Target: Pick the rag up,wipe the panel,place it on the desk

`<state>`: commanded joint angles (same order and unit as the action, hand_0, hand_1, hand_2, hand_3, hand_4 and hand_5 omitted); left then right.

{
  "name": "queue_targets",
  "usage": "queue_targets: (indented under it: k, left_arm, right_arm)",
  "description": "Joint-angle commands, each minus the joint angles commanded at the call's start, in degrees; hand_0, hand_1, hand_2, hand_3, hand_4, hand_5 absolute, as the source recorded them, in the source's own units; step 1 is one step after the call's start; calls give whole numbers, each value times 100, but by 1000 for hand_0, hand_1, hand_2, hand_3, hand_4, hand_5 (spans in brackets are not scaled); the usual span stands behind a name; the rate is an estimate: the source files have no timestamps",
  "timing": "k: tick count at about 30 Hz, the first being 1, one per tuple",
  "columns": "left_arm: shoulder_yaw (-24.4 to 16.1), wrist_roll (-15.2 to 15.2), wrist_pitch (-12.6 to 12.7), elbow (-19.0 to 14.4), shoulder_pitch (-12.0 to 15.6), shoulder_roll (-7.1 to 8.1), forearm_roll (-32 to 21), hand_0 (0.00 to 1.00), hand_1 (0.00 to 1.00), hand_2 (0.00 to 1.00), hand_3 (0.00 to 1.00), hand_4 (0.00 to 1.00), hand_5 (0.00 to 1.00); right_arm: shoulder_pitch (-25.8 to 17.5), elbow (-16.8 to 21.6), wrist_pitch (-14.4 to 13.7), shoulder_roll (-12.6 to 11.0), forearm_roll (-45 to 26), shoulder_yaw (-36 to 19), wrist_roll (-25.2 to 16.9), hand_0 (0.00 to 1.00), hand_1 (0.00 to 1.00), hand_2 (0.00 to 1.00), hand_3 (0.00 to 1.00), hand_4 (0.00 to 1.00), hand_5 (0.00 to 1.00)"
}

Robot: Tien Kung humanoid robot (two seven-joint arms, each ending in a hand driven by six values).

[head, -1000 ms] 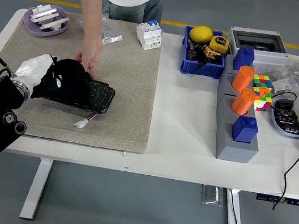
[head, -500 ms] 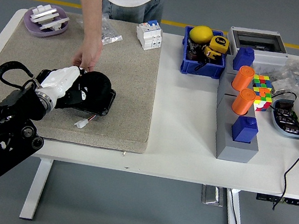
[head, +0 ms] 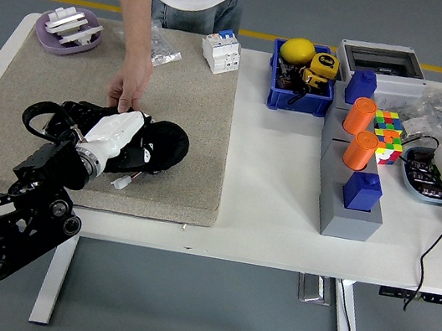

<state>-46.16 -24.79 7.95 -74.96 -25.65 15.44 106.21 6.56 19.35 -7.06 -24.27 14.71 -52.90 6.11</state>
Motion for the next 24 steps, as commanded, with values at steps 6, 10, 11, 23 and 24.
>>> queue_targets:
  k: [6, 10, 11, 23, 24]
  left_arm:
    - [-61, -12, 22, 57, 11, -41, -6, 333, 701, 821, 544, 52, 2]
    - [-162, 0, 33, 205, 39, -35, -69, 335, 700, 821, 543, 53, 2]
    - [-206, -9, 35, 234, 57, -28, -46, 335, 700, 821, 543, 53, 2]
    - [-679, -38, 114, 485, 210, 123, 54, 338, 698, 818, 543, 64, 2]
    - [-734, -48, 118, 517, 217, 132, 51, 338, 698, 818, 543, 64, 2]
  right_arm:
    - [9, 5, -8, 2, 3, -1, -5, 739, 619, 603, 554, 896, 419]
    - [1, 3, -6, 6, 2, -1, -4, 739, 619, 602, 554, 896, 419]
    - [-1, 2, -7, 7, 0, -2, -3, 739, 619, 602, 554, 896, 419]
    - [-30, 9, -20, 5, 16, -24, -5, 738, 619, 602, 554, 896, 419]
    - [-32, 8, -21, 6, 17, -24, -4, 738, 619, 602, 554, 896, 419]
